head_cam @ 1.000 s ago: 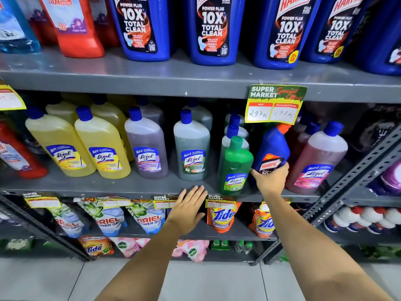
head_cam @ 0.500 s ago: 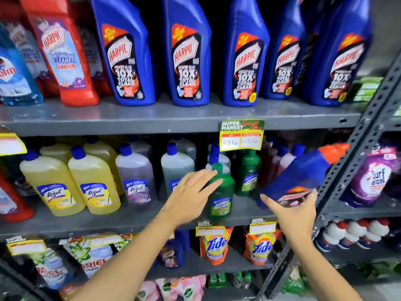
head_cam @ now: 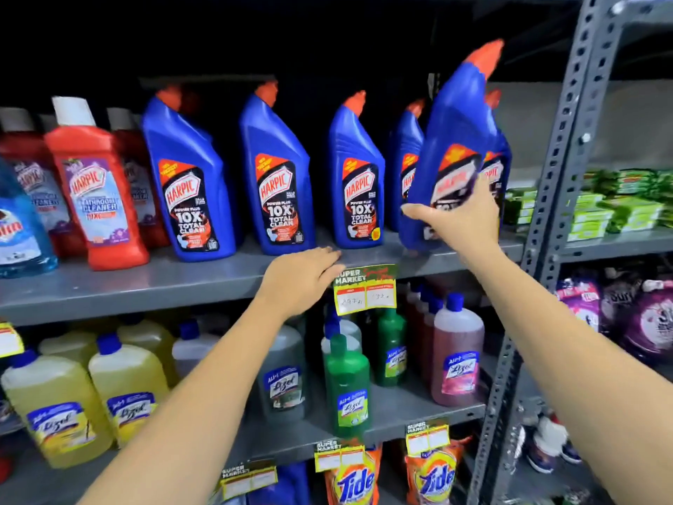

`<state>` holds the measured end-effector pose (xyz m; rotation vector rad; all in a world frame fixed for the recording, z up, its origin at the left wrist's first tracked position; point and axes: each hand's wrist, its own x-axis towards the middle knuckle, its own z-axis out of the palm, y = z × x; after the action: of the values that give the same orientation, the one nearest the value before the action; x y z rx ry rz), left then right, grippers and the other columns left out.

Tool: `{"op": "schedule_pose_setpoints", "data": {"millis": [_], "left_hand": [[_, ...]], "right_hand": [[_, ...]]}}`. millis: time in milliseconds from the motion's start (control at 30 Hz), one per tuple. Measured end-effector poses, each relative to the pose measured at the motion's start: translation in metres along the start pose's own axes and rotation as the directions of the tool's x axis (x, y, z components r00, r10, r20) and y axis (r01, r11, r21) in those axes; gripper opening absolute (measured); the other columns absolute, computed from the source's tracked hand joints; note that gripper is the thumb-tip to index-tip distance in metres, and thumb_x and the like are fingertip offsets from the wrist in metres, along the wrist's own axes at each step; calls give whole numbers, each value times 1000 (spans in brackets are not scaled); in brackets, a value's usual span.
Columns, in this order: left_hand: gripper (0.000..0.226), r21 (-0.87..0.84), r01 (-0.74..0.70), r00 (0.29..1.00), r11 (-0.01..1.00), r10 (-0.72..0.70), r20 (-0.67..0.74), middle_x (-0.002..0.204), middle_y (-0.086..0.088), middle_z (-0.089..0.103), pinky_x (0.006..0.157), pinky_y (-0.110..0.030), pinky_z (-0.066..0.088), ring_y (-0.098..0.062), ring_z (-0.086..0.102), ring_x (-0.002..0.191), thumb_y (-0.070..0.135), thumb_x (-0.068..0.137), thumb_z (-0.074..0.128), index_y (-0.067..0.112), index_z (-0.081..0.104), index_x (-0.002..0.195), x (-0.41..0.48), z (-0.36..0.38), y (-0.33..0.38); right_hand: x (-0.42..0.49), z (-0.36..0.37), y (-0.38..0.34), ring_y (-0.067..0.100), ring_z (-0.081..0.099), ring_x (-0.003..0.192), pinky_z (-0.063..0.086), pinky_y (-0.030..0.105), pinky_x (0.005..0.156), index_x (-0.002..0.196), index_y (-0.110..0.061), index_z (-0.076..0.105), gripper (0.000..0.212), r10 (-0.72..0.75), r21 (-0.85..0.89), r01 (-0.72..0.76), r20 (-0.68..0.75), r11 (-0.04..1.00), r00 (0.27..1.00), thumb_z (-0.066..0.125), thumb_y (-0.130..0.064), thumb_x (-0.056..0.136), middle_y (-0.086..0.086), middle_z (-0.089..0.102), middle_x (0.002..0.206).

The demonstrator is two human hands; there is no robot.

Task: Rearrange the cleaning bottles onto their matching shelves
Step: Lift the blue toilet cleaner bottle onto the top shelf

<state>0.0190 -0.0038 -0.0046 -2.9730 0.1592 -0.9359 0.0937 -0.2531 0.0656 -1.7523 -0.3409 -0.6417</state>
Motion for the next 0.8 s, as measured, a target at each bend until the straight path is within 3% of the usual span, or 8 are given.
{"op": "schedule_pose_setpoints", "data": {"millis": [133, 367, 500, 633, 700, 800], "left_hand": [[43, 2, 36, 999, 999, -36, -28, 142, 5, 50, 95, -35, 40, -14, 45, 129, 45, 99, 37, 27, 50, 136, -4, -2, 5], [42, -2, 52, 998, 999, -52, -45, 141, 4, 51, 96, -33, 39, -13, 45, 129, 43, 100, 37, 26, 50, 136, -6, -3, 9], [41, 11, 52, 997, 999, -52, -54, 139, 2, 53, 93, -36, 42, -15, 48, 127, 42, 100, 38, 24, 52, 134, -6, -3, 10], [41, 4, 55, 997, 998, -54, -54, 139, 2, 53, 93, -36, 42, -15, 48, 126, 42, 100, 37, 24, 51, 134, -8, -4, 10], [41, 3, 58, 997, 998, -58, -55, 140, 3, 53, 94, -35, 41, -15, 48, 126, 42, 100, 37, 24, 51, 134, -7, -4, 10], [41, 9, 59, 997, 998, -59, -54, 140, 3, 53, 95, -35, 41, -15, 48, 127, 42, 100, 36, 24, 51, 134, -7, -3, 11]], "right_hand": [[24, 23, 5, 27, 54, 122, 46, 40, 94, 137, -9, 38, 117, 86, -151, -78, 47, 985, 995, 89, -59, 44, 7, 57, 133], [34, 38, 16, 35, 54, 122, 45, 46, 93, 146, -10, 22, 121, 222, -370, -165, 117, 914, 968, 81, -64, 55, 13, 52, 138], [32, 41, 11, 39, 48, 127, 45, 48, 94, 149, -10, 16, 118, 244, -383, -183, 117, 905, 963, 83, -55, 62, 15, 40, 146], [24, 44, 10, 42, 44, 132, 42, 49, 101, 154, -14, -5, 133, 260, -357, -198, 133, 913, 956, 88, -45, 63, 18, 23, 156], [20, 47, 12, 41, 42, 133, 41, 49, 102, 154, -14, -9, 135, 237, -350, -175, 143, 920, 961, 89, -39, 64, 18, 22, 157], [18, 48, 16, 40, 46, 130, 42, 48, 100, 154, -13, -2, 128, 223, -340, -179, 94, 923, 970, 88, -35, 66, 16, 28, 155]]}}
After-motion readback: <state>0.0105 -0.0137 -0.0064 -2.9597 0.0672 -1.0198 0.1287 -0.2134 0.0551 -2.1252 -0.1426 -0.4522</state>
